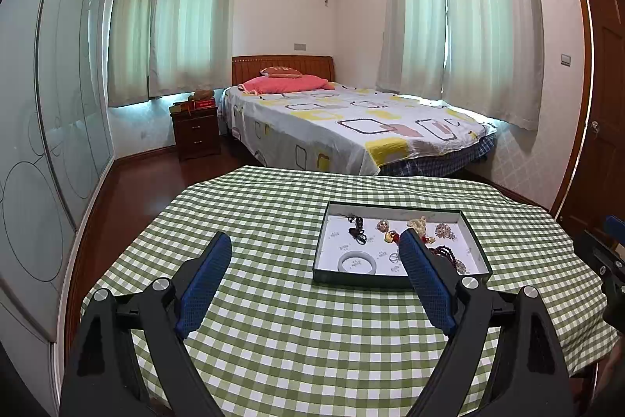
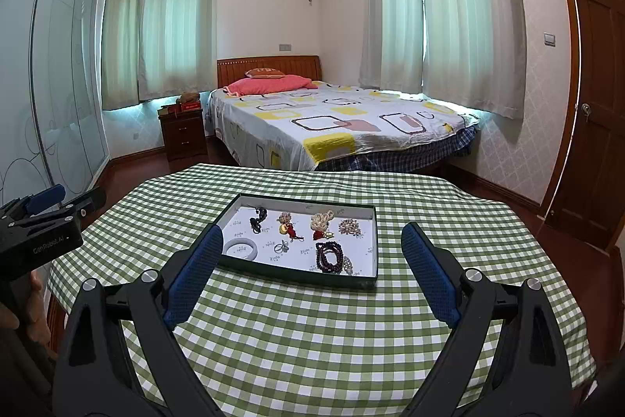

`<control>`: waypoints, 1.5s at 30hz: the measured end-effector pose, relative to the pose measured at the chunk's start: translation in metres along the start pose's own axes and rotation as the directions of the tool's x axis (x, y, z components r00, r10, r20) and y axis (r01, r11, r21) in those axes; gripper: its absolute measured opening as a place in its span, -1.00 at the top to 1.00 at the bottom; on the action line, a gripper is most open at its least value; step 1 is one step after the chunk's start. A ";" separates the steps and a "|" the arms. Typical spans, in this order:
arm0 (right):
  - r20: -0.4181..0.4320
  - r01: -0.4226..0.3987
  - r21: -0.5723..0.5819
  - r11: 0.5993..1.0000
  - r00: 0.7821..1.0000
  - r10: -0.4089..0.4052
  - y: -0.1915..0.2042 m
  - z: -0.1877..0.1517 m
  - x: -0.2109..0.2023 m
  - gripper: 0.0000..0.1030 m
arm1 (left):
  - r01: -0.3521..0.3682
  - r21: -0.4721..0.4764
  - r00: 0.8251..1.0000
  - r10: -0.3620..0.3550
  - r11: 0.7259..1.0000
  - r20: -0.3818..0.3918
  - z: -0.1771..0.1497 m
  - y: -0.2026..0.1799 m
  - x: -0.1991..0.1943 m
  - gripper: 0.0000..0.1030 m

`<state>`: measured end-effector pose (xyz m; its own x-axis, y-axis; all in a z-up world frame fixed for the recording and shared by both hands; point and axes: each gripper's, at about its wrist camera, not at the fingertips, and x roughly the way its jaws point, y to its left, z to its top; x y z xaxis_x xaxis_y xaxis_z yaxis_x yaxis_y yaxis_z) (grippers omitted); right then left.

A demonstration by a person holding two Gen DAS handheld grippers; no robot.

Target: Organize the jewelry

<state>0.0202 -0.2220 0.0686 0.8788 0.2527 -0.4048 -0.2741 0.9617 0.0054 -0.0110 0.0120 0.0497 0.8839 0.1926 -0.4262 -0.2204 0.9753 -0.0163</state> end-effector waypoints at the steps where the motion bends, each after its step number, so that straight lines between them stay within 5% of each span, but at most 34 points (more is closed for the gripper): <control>1: 0.000 0.000 0.000 1.000 1.000 0.000 0.000 0.000 0.000 -0.75 | 0.000 0.000 1.000 0.000 1.000 0.000 0.000 0.000 0.000 -0.64; 45: -0.016 -0.003 -0.003 1.000 1.000 0.003 0.001 -0.006 0.005 -0.75 | 0.005 -0.008 1.000 -0.005 1.000 0.003 0.001 0.003 -0.002 -0.64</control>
<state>0.0225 -0.2206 0.0610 0.8718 0.2535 -0.4192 -0.2776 0.9607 0.0036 -0.0125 0.0143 0.0513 0.8864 0.1883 -0.4230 -0.2192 0.9753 -0.0252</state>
